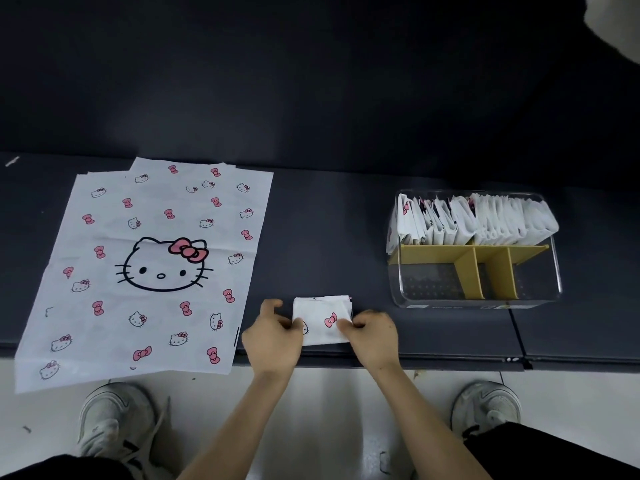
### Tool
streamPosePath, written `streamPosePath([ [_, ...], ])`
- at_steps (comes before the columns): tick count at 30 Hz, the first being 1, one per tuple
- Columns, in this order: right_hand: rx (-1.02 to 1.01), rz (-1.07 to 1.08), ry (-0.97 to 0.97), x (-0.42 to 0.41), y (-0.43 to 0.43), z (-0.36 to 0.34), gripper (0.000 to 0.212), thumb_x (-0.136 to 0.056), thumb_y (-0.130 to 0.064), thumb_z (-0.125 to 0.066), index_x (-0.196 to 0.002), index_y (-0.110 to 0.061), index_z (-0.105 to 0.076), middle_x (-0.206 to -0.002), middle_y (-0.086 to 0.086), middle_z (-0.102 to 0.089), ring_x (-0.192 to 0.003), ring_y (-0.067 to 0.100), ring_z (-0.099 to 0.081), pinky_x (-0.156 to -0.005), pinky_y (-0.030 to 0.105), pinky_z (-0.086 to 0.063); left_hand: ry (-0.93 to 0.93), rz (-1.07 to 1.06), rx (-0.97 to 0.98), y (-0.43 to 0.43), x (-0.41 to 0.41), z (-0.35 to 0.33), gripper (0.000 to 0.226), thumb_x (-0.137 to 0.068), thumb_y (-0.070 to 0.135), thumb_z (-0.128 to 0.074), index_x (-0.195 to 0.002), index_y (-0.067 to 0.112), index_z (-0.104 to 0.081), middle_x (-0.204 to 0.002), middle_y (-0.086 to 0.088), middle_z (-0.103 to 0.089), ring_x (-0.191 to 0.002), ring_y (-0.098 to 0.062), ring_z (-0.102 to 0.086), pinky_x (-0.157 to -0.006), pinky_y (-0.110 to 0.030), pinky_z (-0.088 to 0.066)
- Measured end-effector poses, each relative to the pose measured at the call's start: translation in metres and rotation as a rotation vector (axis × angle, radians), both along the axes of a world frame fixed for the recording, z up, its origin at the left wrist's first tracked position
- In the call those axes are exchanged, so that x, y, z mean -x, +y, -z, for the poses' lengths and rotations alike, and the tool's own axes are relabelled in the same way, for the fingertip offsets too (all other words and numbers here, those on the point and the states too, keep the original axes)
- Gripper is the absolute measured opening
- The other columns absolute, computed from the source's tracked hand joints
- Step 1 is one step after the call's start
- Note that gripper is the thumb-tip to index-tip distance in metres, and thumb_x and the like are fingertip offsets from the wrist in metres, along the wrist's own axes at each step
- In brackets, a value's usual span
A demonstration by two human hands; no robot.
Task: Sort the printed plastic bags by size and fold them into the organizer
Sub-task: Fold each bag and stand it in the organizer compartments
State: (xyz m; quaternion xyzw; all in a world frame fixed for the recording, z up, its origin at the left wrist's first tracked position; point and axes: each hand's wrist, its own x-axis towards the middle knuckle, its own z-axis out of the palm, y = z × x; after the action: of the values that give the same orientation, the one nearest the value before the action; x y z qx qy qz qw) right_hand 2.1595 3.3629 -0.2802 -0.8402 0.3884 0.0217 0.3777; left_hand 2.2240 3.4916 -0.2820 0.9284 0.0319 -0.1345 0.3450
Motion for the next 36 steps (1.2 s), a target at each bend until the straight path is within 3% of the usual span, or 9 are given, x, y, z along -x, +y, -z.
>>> streamPosePath([
  [8, -0.086, 0.051, 0.037, -0.005, -0.006, -0.002, 0.056, -0.079, -0.017, -0.066, -0.04, -0.014, -0.026, -0.033, -0.002, -0.019, -0.041, 0.014, -0.019, -0.04, 0.021, -0.027, -0.004, 0.302, -0.206, -0.022, -0.025, -0.001, 0.032, -0.092, 0.03, -0.056, -0.113, 0.005, -0.058, -0.113, -0.015, -0.057, -0.106, -0.033, -0.053, -0.088, -0.036, -0.038],
  [13, -0.134, 0.081, 0.04, -0.002, -0.009, 0.002, 0.055, -0.079, -0.018, -0.067, -0.042, -0.015, -0.027, -0.036, -0.002, -0.022, -0.044, 0.014, -0.021, -0.042, 0.023, -0.02, 0.258, 0.202, 0.185, -0.021, -0.032, -0.013, 0.018, -0.089, 0.011, -0.061, -0.101, 0.01, -0.047, -0.087, -0.003, -0.056, -0.079, -0.019, -0.054, -0.065, -0.024, -0.037],
  [15, -0.184, 0.107, -0.041, 0.003, -0.006, 0.003, 0.04, -0.079, -0.018, -0.07, -0.051, -0.018, -0.042, -0.049, -0.002, -0.042, -0.052, 0.015, -0.038, -0.052, 0.023, -0.032, 0.322, 0.137, 0.394, -0.013, -0.029, -0.022, 0.014, -0.085, 0.004, -0.066, -0.093, 0.01, -0.057, -0.078, 0.002, -0.06, -0.072, -0.014, -0.055, -0.06, -0.018, -0.042],
  [16, -0.277, 0.179, -0.128, 0.006, -0.006, -0.001, 0.021, -0.078, -0.015, -0.072, -0.068, -0.021, -0.055, -0.064, -0.001, -0.056, -0.064, 0.015, -0.053, -0.063, 0.023, -0.043, 0.346, 0.148, 0.475, -0.008, -0.027, -0.028, 0.01, -0.084, 0.001, -0.067, -0.086, 0.01, -0.063, -0.071, 0.005, -0.063, -0.068, -0.011, -0.057, -0.058, -0.014, -0.044],
  [18, -0.589, 0.335, -0.27, 0.015, -0.009, -0.015, 0.043, -0.078, -0.009, -0.074, -0.11, -0.027, -0.052, -0.101, 0.0, -0.065, -0.096, 0.017, -0.062, -0.083, 0.027, -0.05, 0.424, 0.179, 0.616, 0.0, -0.024, -0.045, 0.011, -0.083, -0.001, -0.067, -0.081, 0.009, -0.069, -0.066, 0.004, -0.069, -0.066, -0.01, -0.062, -0.061, -0.014, -0.048],
  [22, -1.052, 0.224, -0.382, 0.038, -0.03, -0.061, 0.023, -0.082, -0.007, -0.065, -0.105, -0.005, -0.069, -0.106, 0.014, -0.071, -0.098, 0.024, -0.068, -0.079, 0.031, -0.055, 0.512, 0.252, 0.75, 0.001, -0.024, -0.075, 0.006, -0.081, 0.001, -0.068, -0.085, 0.004, -0.071, -0.084, -0.013, -0.071, -0.076, -0.018, -0.066, -0.072, -0.023, -0.053],
  [29, -0.68, 0.467, -0.535, 0.067, -0.079, -0.111, 0.01, -0.078, 0.0, -0.071, -0.07, -0.005, -0.074, -0.083, 0.016, -0.073, -0.082, 0.029, -0.069, -0.076, 0.037, -0.055, 0.397, 0.504, 0.657, -0.072, -0.014, -0.105, 0.009, -0.087, 0.012, -0.067, -0.094, 0.013, -0.072, -0.093, -0.005, -0.074, -0.09, -0.019, -0.067, -0.086, -0.031, -0.05],
  [33, -0.381, 0.632, -0.657, 0.084, -0.128, -0.131, 0.013, -0.081, 0.0, -0.07, -0.072, -0.009, -0.071, -0.071, 0.004, -0.072, -0.074, 0.019, -0.066, -0.069, 0.029, -0.053, 0.055, 0.741, 0.482, -0.133, -0.013, -0.103, 0.017, -0.093, 0.019, -0.059, -0.104, 0.027, -0.068, -0.106, 0.014, -0.064, -0.101, -0.006, -0.058, -0.091, -0.02, -0.043],
  [36, -0.199, 0.629, -0.704, 0.095, -0.164, -0.141, 0.011, -0.09, -0.007, -0.061, -0.079, -0.009, -0.064, -0.071, 0.0, -0.066, -0.061, 0.002, -0.06, -0.056, 0.015, -0.046, -0.338, 0.886, 0.267, -0.171, -0.023, -0.092, 0.025, -0.096, 0.024, -0.053, -0.116, 0.024, -0.066, -0.122, 0.008, -0.059, -0.117, -0.014, -0.05, -0.099, -0.024, -0.032],
])
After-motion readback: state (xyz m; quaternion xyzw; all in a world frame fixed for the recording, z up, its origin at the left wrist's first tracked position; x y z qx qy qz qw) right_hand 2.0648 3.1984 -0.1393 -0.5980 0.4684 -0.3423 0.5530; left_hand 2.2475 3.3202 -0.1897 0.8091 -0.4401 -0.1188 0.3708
